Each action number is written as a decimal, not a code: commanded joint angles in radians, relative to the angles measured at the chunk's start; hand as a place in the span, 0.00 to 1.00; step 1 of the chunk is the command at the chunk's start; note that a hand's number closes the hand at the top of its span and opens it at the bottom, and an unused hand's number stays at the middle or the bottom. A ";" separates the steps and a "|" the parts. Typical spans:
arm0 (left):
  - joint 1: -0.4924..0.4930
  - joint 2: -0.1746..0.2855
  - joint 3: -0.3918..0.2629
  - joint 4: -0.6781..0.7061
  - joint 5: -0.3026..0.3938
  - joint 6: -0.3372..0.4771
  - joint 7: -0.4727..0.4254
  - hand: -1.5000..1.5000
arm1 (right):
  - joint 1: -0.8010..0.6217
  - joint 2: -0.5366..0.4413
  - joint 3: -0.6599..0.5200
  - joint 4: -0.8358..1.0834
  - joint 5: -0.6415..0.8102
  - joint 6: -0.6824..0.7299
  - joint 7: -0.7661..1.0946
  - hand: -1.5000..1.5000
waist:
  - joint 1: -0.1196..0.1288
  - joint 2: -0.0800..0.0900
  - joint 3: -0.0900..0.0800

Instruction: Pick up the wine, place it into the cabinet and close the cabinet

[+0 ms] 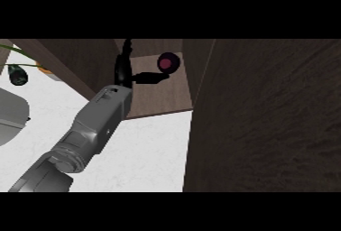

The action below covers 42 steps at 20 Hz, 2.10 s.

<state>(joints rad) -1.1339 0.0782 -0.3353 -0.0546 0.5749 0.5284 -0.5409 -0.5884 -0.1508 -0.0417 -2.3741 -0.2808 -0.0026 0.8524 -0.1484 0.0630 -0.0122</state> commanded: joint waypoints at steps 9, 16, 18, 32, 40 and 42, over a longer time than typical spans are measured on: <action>0.037 0.029 0.090 -0.145 0.074 -0.438 -0.198 0.00 | 0.015 -0.024 -0.034 -0.059 0.008 -0.051 0.066 0.00 | 0.099 -0.051 0.010; 0.037 -0.001 0.084 -0.236 0.060 -0.484 -0.085 0.00 | 0.017 -0.035 0.022 -0.101 0.095 -0.107 0.126 0.00 | 0.149 -0.072 0.012; 0.045 -0.048 0.071 -0.270 0.035 -0.426 -0.096 0.00 | 0.038 -0.045 -0.013 -0.102 0.054 -0.091 0.110 0.00 | 0.146 -0.070 0.012; 0.326 -0.078 -0.210 -1.002 0.024 -0.114 0.203 0.00 | 0.007 -0.079 -0.005 -0.092 0.054 -0.112 0.141 0.00 | 0.159 -0.079 0.012; 0.603 -0.077 -0.355 -1.369 -0.045 0.084 0.235 0.00 | -0.019 -0.084 0.008 -0.073 0.072 -0.118 0.125 0.00 | 0.161 -0.072 0.012; 0.640 -0.077 -0.416 -1.404 -0.021 0.159 0.205 0.00 | -0.047 -0.063 0.037 -0.041 0.088 -0.144 0.133 0.00 | 0.151 -0.069 0.011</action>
<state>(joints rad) -0.5946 0.0177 -0.6605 -1.3155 0.5409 0.5947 -0.3160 -0.6268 -0.2291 -0.0352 -2.3943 -0.2075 -0.1178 0.9569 0.0114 -0.0061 0.0012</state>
